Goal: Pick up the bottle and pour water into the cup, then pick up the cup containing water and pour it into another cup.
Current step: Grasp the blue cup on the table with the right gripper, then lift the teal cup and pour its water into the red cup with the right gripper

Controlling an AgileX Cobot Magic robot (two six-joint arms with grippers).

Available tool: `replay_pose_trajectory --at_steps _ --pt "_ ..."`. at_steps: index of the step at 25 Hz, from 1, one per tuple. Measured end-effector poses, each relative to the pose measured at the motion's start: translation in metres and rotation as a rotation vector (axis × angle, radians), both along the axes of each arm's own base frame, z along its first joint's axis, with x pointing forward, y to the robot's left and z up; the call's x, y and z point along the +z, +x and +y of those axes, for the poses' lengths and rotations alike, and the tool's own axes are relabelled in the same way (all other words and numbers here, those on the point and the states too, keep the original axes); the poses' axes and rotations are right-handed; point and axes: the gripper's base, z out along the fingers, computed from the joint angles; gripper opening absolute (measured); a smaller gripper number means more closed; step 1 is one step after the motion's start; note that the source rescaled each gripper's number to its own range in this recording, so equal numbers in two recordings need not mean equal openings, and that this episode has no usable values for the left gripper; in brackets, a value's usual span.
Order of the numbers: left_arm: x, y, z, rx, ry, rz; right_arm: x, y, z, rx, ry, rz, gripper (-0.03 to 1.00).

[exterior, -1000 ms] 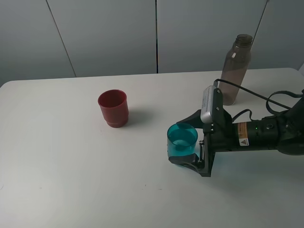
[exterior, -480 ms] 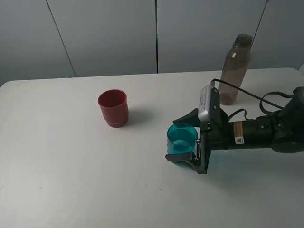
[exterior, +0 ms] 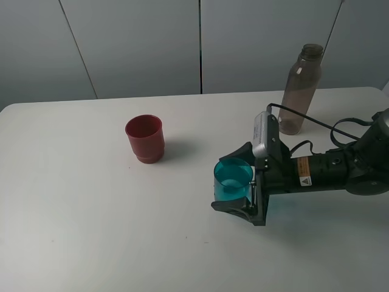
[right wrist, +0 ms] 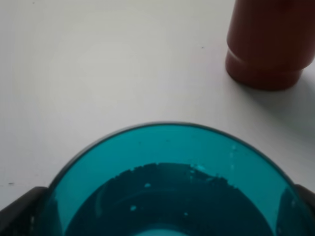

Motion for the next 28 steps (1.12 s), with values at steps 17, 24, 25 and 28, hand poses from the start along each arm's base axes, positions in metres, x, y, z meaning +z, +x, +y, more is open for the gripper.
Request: replay_pose_trajectory --at_steps 17,24,25,28 --pt "0.0 0.0 0.0 0.0 0.0 0.0 0.0 -0.001 0.0 0.011 0.002 0.008 0.05" --pt "0.0 0.0 0.0 0.0 0.0 0.0 0.001 -0.001 0.0 0.005 0.006 0.017 0.05" --pt "0.0 0.0 0.0 0.0 0.0 0.0 0.003 -0.001 0.0 0.001 0.003 0.019 0.05" --pt "0.0 0.0 0.0 0.0 0.0 0.0 0.015 0.002 0.0 -0.037 0.025 0.037 0.05"
